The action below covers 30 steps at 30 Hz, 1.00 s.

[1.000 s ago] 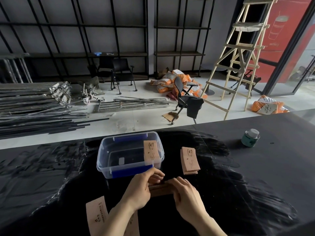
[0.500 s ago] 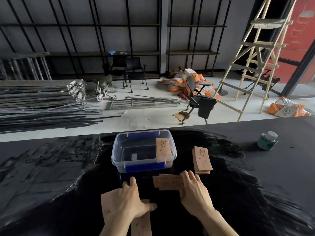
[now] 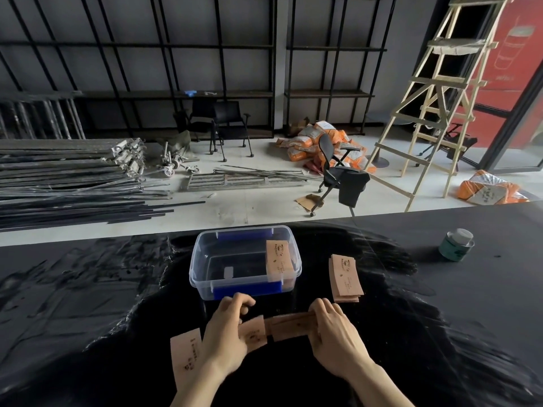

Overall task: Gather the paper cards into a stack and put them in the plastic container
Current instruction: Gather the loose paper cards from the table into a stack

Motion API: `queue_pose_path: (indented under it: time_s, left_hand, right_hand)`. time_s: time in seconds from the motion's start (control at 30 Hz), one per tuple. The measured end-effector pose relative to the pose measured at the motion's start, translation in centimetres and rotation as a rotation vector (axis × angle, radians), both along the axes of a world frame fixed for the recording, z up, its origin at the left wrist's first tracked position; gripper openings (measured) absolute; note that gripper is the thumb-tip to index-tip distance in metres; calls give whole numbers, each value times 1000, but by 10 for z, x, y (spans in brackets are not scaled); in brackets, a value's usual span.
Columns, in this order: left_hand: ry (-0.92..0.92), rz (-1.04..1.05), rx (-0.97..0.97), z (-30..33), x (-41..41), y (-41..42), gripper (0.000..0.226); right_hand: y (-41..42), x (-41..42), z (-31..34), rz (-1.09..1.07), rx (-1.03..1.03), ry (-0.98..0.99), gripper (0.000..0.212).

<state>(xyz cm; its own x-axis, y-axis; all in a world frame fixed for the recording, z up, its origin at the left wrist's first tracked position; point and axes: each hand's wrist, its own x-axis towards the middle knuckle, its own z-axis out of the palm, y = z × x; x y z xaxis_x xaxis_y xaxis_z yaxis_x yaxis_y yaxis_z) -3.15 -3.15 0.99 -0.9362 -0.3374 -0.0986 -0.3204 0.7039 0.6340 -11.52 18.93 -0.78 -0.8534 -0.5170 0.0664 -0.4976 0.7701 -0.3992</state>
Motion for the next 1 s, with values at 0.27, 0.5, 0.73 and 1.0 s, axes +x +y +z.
queue_pose_path:
  time_s: [0.27,0.5,0.73,1.0]
  left_hand:
    - [208,-45,88,10,-10,11,56]
    - [232,-63,208,11,-8,17,49]
    - [154,399,-122,-1,23,-25,32]
    - [-318,464,-277,-10,63,-47,95]
  right_hand:
    - [-9,6,2,59,-30,-4,31]
    - [-22,8,-3,159,-57,-3,54]
    - [-45,10,-9,192,-69,38,27]
    - [-73,14,-10,246,-47,20,30]
